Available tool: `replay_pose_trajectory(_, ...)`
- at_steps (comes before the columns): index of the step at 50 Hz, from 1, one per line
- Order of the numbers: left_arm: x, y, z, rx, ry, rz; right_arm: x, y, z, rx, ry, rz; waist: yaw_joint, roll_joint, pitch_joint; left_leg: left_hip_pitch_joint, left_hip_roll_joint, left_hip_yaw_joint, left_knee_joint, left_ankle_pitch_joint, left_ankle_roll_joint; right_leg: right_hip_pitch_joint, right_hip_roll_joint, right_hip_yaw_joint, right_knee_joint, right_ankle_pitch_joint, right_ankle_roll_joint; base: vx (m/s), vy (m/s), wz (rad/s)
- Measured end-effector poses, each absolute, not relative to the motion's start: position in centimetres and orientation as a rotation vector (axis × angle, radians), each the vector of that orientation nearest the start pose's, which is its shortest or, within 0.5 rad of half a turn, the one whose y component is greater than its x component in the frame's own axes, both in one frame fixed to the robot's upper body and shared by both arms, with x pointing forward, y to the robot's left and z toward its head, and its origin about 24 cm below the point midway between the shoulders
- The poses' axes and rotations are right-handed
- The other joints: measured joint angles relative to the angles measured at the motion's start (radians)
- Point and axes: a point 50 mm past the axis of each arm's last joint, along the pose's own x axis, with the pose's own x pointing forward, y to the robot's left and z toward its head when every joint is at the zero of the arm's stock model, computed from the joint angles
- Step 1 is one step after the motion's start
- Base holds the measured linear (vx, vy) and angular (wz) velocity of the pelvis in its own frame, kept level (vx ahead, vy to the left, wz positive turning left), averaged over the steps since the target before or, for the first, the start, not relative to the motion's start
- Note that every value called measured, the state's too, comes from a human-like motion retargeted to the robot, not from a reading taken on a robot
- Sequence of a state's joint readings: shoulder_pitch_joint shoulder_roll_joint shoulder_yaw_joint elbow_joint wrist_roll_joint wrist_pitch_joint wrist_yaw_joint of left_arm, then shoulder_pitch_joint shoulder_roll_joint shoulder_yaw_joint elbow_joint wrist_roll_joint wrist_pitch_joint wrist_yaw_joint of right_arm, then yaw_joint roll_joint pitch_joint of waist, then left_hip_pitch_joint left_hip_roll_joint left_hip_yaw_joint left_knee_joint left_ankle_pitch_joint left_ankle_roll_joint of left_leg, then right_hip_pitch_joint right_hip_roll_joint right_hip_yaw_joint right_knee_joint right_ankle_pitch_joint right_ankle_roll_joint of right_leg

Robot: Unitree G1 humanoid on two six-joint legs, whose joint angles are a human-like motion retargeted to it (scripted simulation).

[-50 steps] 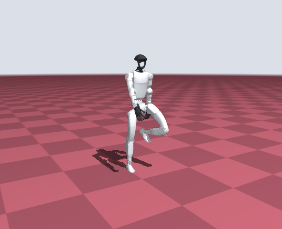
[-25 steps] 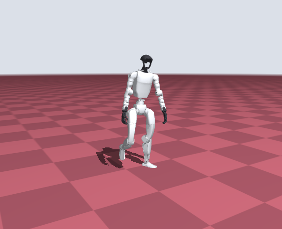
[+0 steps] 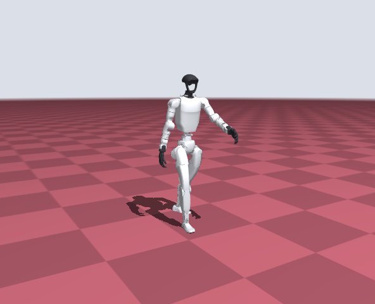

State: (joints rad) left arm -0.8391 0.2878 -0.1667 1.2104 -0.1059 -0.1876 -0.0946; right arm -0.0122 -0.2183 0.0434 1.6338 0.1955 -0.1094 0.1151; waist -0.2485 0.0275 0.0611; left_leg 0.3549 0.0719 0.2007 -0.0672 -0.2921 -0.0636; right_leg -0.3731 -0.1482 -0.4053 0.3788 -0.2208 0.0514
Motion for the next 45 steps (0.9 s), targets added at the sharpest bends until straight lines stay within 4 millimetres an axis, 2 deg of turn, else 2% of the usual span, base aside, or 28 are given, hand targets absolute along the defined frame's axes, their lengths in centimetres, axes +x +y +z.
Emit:
replay_pose_trajectory(2, 36.0, 17.9, 1.8, 0.29, 0.33, -0.123, 3.8, -23.6, -16.9, -0.022, 1.468, -0.222, 0.062, -0.092, 0.079, 0.113, -0.071, -0.029, 0.051, 0.005, 0.024, 0.28, 0.011, 0.019, -0.393, 0.221, 0.089, 0.84, -0.27, -0.38)
replay_pose_trajectory(3, 34.3, 17.8, -0.8, 0.328, 0.407, -0.171, 5.3, -23.4, -16.8, -0.024, 1.424, -0.221, 0.136, -0.123, 0.08, 0.127, -0.104, -0.003, 0.09, 0.025, 0.043, 0.294, 0.0, 0.061, -0.391, 0.252, 0.125, 0.78, -0.3, -1.98)
replay_pose_trajectory(5, 29.4, 18.1, -6.4, 0.369, 0.622, -0.269, 9.0, -23.1, -16.3, -0.003, 1.307, -0.24, 0.284, -0.163, 0.104, 0.117, -0.139, 0.069, 0.245, 0.079, 0.065, 0.373, 0.0, 0.152, -0.431, 0.267, 0.159, 0.69, -0.29, -2.52)
replay_pose_trajectory(7, 22.3, 19.0, -11.7, 0.243, 0.913, -0.335, 13.6, -22.9, -15.1, 0.002, 1.202, -0.241, 0.352, -0.196, 0.1, -0.117, -0.103, 0.102, 0.742, 0.023, 0.059, 0.415, -0.017, 0.217, -0.466, 0.261, 0.14, 0.51, -0.21, -1.41)
replay_pose_trajectory(8, 18.4, 19.3, -13.6, 0.152, 1.023, -0.321, 16.4, -23.2, -14.1, 0.003, 1.11, -0.272, 0.351, -0.192, 0.055, -0.318, -0.057, 0.088, 1.051, -0.031, 0.066, 0.379, -0.01, 0.228, -0.466, 0.253, 0.117, 0.47, -0.07, -0.59)
replay_pose_trajectory(10, 11.0, 20.2, -16.2, 0.046, 1.172, -0.094, 21.9, -24.6, -10.9, 0.004, 0.878, -0.448, 0.378, -0.177, 0.058, -0.576, 0.018, 0.088, 1.543, -0.063, 0.039, 0.408, -0.014, 0.251, -0.466, 0.204, 0.106, 0.54, 0.02, -0.72)
replay_pose_trajectory(12, 3.7, 20.3, -17.3, -0.031, 1.378, -0.142, 27.1, -23.6, -7.5, 0.085, 0.69, -0.397, 0.429, -0.215, 0.036, -0.74, 0.003, 0.086, 1.774, -0.223, 0.133, 0.384, -0.032, 0.307, -0.466, 0.193, 0.093, 0.49, -0.05, -1.29)
replay_pose_trajectory(13, 0.6, 20.4, -17.4, -0.053, 1.451, -0.126, 29.2, -23.4, -5.6, 0.115, 0.601, -0.406, 0.462, -0.227, 0.039, -0.811, 0.019, 0.1, 1.884, -0.253, 0.146, 0.387, -0.039, 0.338, -0.465, 0.182, 0.091, 0.52, -0.02, -1.4)
replay_pose_trajectory(15, -4.8, 20.5, -17.0, -0.093, 1.568, -0.103, 32.6, -22.9, -2.0, 0.162, 0.452, -0.421, 0.524, -0.248, 0.048, -0.941, 0.05, 0.118, 2.045, -0.289, 0.164, 0.4, -0.048, 0.39, -0.465, 0.163, 0.084, 0.54, 0.02, -1.26)
replay_pose_trajectory(17, -8.9, 20.3, -16.3, -0.15, 1.64, -0.085, 34.8, -22.8, 0.9, 0.2, 0.345, -0.441, 0.573, -0.254, 0.057, -1.053, 0.074, 0.115, 2.116, -0.296, 0.169, 0.422, -0.047, 0.426, -0.466, 0.15, 0.067, 0.54, 0.06, -0.92)
replay_pose_trajectory(20, -13.8, 19.5, -14.9, -0.249, 1.723, -0.087, 37.0, -22.2, 4.3, 0.224, 0.238, -0.434, 0.621, -0.255, 0.061, -1.16, 0.118, 0.132, 2.102, -0.308, 0.187, 0.464, -0.051, 0.463, -0.466, 0.132, 0.061, 0.54, 0.1, -0.69)
replay_pose_trajectory(22, -15.6, 18.8, -14.2, -0.296, 1.767, -0.133, 37.9, -21.6, 5.7, 0.227, 0.194, -0.406, 0.635, -0.254, 0.057, -1.188, 0.166, 0.167, 2.016, -0.316, 0.224, 0.485, -0.052, 0.479, -0.466, 0.118, 0.058, 0.52, 0.12, -0.45)
replay_pose_trajectory(24, -16.2, 18.3, -14.0, -0.318, 1.795, -0.19, 38.3, -20.9, 6.4, 0.228, 0.17, -0.378, 0.632, -0.255, 0.047, -1.19, 0.195, 0.207, 1.87, -0.315, 0.256, 0.502, -0.052, 0.482, -0.466, 0.103, 0.054, 0.51, 0.13, -0.13)
replay_pose_trajectory(26, -15.7, 18.1, -14.2, -0.311, 1.797, -0.237, 38.3, -20.3, 6.1, 0.22, 0.179, -0.352, 0.618, -0.257, 0.033, -1.162, 0.178, 0.238, 1.645, -0.304, 0.259, 0.516, -0.054, 0.476, -0.462, 0.088, 0.055, 0.52, 0.15, 0.07)
replay_pose_trajectory(28, -13.7, 18.3, -15.0, -0.268, 1.763, -0.254, 37.7, -19.7, 4.7, 0.194, 0.225, -0.328, 0.61, -0.263, 0.03, -1.067, 0.125, 0.273, 1.324, -0.284, 0.229, 0.533, -0.061, 0.473, -0.446, 0.068, 0.065, 0.56, 0.17, -0.11)
replay_pose_trajectory(30, -10.0, 19.2, -16.1, -0.178, 1.687, -0.222, 36.5, -19.1, 2.4, 0.147, 0.308, -0.303, 0.631, -0.264, 0.062, -0.86, 0.054, 0.337, 0.88, -0.243, 0.172, 0.574, -0.071, 0.492, -0.419, 0.047, 0.085, 0.66, 0.2, -0.79)
replay_pose_trajectory(32, -4.8, 20.6, -17.0, -0.028, 1.545, -0.139, 34.7, -18.7, -0.4, 0.123, 0.383, -0.291, 0.675, -0.214, 0.117, -0.557, -0.015, 0.395, 0.361, -0.101, 0.118, 0.659, -0.04, 0.538, -0.387, 0.025, 0.101, 0.77, 0.27, -1.28)
replay_pose_trajectory(34, 0.4, 21.6, -17.2, 0.079, 1.371, -0.046, 31.8, -18.7, -3.8, 0.1, 0.463, -0.295, 0.663, -0.143, 0.124, -0.363, -0.032, 0.392, 0.053, 0.084, 0.101, 0.722, 0.026, 0.565, -0.339, 0.012, 0.09, 0.75, 0.34, -0.42)
replay_pose_trajectory(35, 3.0, 21.9, -17.0, 0.083, 1.278, 0.012, 29.8, -18.8, -5.8, 0.062, 0.524, -0.294, 0.637, -0.12, 0.117, -0.31, -0.036, 0.374, -0.02, 0.167, 0.103, 0.738, 0.049, 0.567, -0.304, 0.013, 0.08, 0.68, 0.34, 0.68)
replay_pose_trajectory(36, 5.4, 22.0, -16.7, 0.096, 1.228, 0.012, 27.2, -19.1, -8.1, 0.025, 0.621, -0.277, 0.593, -0.104, 0.107, -0.292, -0.029, 0.346, -0.02, 0.188, 0.07, 0.73, 0.071, 0.543, -0.232, 0.039, 0.068, 0.65, 0.33, 1.27)
replay_pose_trajectory(38, 9.7, 22.0, -16.1, 0.181, 1.177, -0.084, 20.8, -19.5, -12.5, 0.006, 0.846, -0.23, 0.483, -0.065, 0.084, -0.265, 0.004, 0.29, 0.006, 0.18, -0.037, 0.667, 0.124, 0.451, -0.007, 0.115, 0.05, 0.59, 0.29, 1.93)
replay_pose_trajectory(40, 15.6, 22.1, -14.4, 0.285, 1.075, -0.169, 14.1, -20.1, -15.4, 0.018, 1.052, -0.198, 0.407, -0.05, 0.032, -0.285, 0.016, 0.234, -0.005, 0.178, -0.051, 0.409, 0.132, 0.359, 0.445, 0.153, 0.025, 0.47, 0.21, 1.58)
replay_pose_trajectory(43, 25.6, 22.7, -8.8, 0.407, 0.818, -0.115, 5.0, -21.5, -17.3, 0.051, 1.328, -0.26, 0.315, -0.036, 0.002, -0.31, 0.024, 0.17, -0.003, 0.151, -0.078, 0.045, 0.103, 0.29, 1.01, 0.098, -0.007, 0.44, 0.12, 1.09)
replay_pose_trajectory(45, 31.5, 23.1, -3.4, 0.409, 0.624, -0.046, 0.3, -22.5, -17.3, 0.037, 1.48, -0.258, 0.272, -0.02, 0.007, -0.3, 0.028, 0.138, -0.02, 0.141, -0.068, -0.17, 0.108, 0.286, 1.3, 0.042, -0.03, 0.44, 0.08, 0.62)
